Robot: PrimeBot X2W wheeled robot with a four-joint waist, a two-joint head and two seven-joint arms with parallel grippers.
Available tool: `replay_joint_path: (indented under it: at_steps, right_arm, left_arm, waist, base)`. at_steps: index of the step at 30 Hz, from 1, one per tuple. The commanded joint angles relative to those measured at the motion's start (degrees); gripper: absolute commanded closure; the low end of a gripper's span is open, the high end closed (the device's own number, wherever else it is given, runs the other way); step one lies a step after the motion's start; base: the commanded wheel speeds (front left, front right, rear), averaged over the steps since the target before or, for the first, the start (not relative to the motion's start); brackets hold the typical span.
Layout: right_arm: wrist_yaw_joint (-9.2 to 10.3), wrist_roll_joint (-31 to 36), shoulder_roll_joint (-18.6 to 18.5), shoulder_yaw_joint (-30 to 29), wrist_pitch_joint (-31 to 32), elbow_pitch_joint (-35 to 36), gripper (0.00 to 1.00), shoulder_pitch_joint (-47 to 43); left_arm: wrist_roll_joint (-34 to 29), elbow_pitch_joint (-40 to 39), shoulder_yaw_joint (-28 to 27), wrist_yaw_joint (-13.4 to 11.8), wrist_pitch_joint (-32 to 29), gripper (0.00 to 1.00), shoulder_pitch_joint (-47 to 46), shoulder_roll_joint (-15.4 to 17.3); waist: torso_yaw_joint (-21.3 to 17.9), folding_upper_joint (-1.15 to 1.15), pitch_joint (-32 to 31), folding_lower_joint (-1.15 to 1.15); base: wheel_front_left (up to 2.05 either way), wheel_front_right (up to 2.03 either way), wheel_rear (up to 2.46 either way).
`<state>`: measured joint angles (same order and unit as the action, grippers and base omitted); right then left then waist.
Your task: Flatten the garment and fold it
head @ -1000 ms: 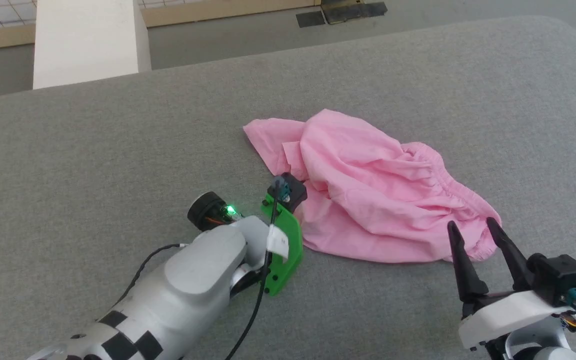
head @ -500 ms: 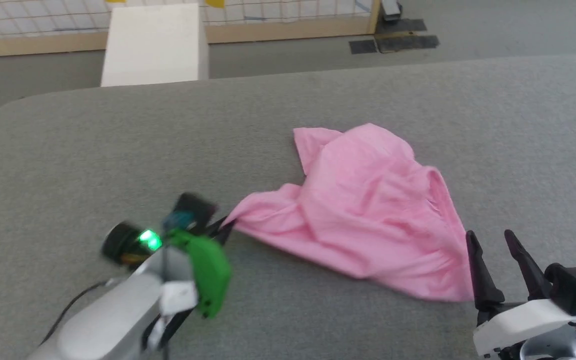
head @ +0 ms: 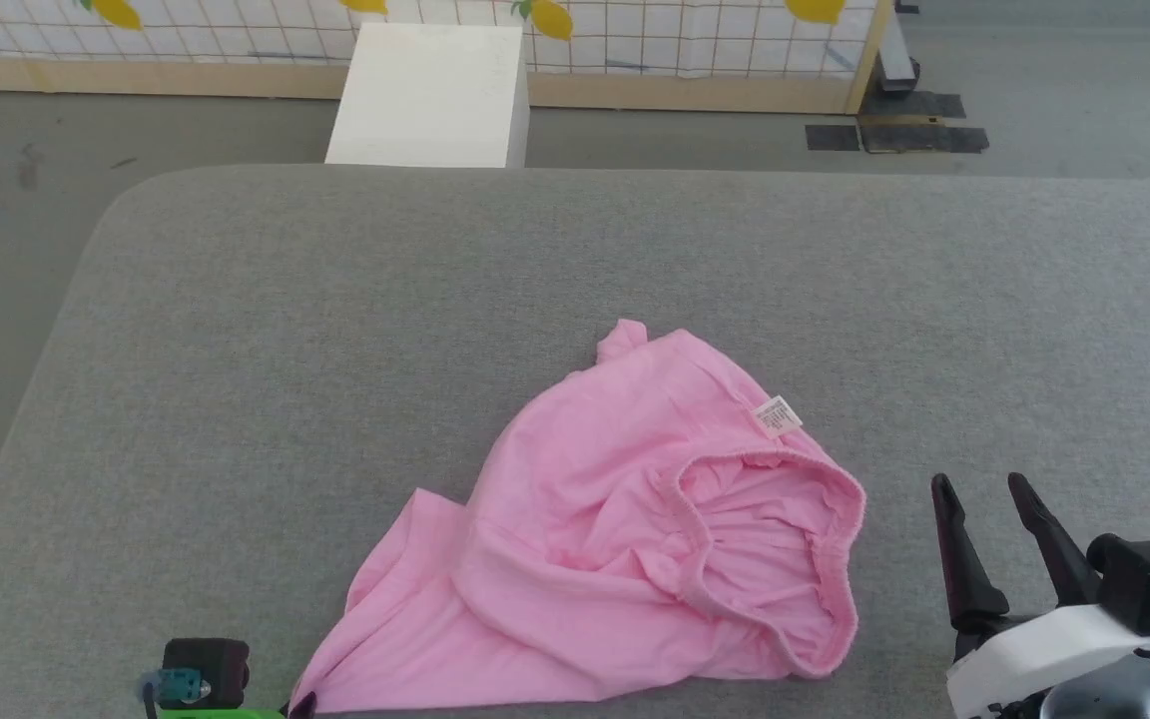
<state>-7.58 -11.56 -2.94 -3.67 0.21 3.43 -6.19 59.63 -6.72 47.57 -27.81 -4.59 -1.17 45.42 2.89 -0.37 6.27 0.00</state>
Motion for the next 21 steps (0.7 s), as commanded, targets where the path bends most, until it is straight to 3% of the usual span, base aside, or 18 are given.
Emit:
replay_joint_path:
  at_steps: [1, 6, 13, 18, 21]
  right_arm:
    - [0.09, 0.15, 0.06, 0.12, 0.22, 0.0, 0.0, -0.52]
    - [0.09, 0.28, 0.06, 0.46, 0.65, 0.15, 0.0, -0.6]
    - [0.09, 0.94, 0.06, 0.69, 1.7, 0.72, 0.0, -1.1]
    - [0.09, 1.34, 0.06, 1.08, 2.6, 1.05, 0.0, -1.29]
    - [0.09, 1.5, 0.06, 1.07, 2.94, 1.41, 0.0, -1.31]
  left_arm:
    - [0.94, 0.92, -0.77, 0.53, 0.98, 0.0, 0.57, -1.02]
    - [1.87, 3.6, -2.41, 3.47, 4.59, 0.0, -0.07, -3.2]
    - [-1.95, 5.45, -7.2, 3.25, 15.64, 0.0, -2.78, -4.81]
    - [-9.51, 5.66, -11.55, 3.92, 19.44, 0.0, -4.82, -7.01]
    - [-16.39, 3.58, -16.14, 5.21, 19.54, 0.0, -5.3, -9.99]
  waist:
    - [0.51, 0.37, -0.54, 0.0]
    - [0.21, 0.37, -1.0, 0.0]
    - [-0.4, 0.37, -1.87, 0.0]
    - [-0.46, 0.37, -2.45, 0.0]
    - [-0.33, 0.37, -2.43, 0.0]
  base:
    - [0.0, 0.0, 0.0]
    - [0.0, 0.0, 0.0]
    - [0.0, 0.0, 0.0]
    - [0.0, 0.0, 0.0]
    - [0.0, 0.0, 0.0]
